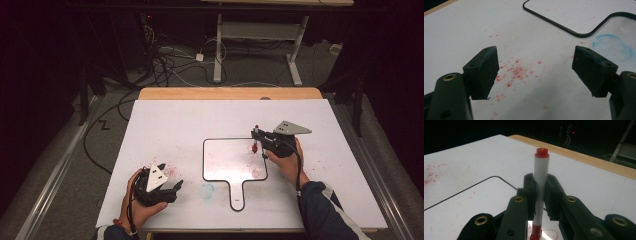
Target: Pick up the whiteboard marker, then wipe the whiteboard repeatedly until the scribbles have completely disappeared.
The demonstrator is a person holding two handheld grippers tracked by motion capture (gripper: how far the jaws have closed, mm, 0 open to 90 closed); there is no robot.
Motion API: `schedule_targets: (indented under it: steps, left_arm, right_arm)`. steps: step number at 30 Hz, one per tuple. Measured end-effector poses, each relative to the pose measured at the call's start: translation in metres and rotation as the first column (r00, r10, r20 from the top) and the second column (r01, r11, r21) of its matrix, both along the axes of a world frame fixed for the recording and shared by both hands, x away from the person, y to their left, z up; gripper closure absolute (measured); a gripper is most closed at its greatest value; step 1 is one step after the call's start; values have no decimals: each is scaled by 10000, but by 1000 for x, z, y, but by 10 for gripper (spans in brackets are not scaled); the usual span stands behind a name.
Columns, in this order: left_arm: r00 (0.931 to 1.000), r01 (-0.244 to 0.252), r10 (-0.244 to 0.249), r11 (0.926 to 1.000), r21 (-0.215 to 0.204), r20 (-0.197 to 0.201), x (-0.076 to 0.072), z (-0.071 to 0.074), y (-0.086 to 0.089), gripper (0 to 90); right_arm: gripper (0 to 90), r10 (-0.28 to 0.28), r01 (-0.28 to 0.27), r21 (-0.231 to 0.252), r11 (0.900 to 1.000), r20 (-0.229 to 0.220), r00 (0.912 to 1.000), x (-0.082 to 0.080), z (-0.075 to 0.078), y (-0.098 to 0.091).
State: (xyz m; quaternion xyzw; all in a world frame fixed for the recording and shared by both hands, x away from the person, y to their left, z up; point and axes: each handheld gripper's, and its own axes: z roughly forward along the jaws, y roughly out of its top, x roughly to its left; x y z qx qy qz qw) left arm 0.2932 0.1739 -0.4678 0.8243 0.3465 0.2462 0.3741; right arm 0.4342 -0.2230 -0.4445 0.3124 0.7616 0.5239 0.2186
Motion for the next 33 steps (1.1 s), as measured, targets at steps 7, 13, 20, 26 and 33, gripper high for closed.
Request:
schedule_targets:
  steps: [7,13,20,26,33]
  left_arm:
    - [9999,17,-14,9997,255,-117,1,-3,-1,207]
    - [9999,59,-56,9999,147,-143,1,-3,-2,207]
    - [9994,310,-305,9988,374,-144,-1,-3,-8,207]
    - [9996,273,-269,9991,339,-127,-3,-3,-6,207]
    - [9995,290,-285,9990,334,-164,-4,-3,-7,207]
  right_arm:
    - [817,-640,672,-465,9967,674,9957,12,-2,-2]
    - [817,-308,328,-291,9990,668,9973,10,-3,4]
    - [817,23,99,-1063,9943,1142,9935,13,-2,16]
    - [817,-401,423,-314,9986,666,9970,16,-4,9]
    - [818,-18,155,-1086,9940,1250,9922,10,-4,13]
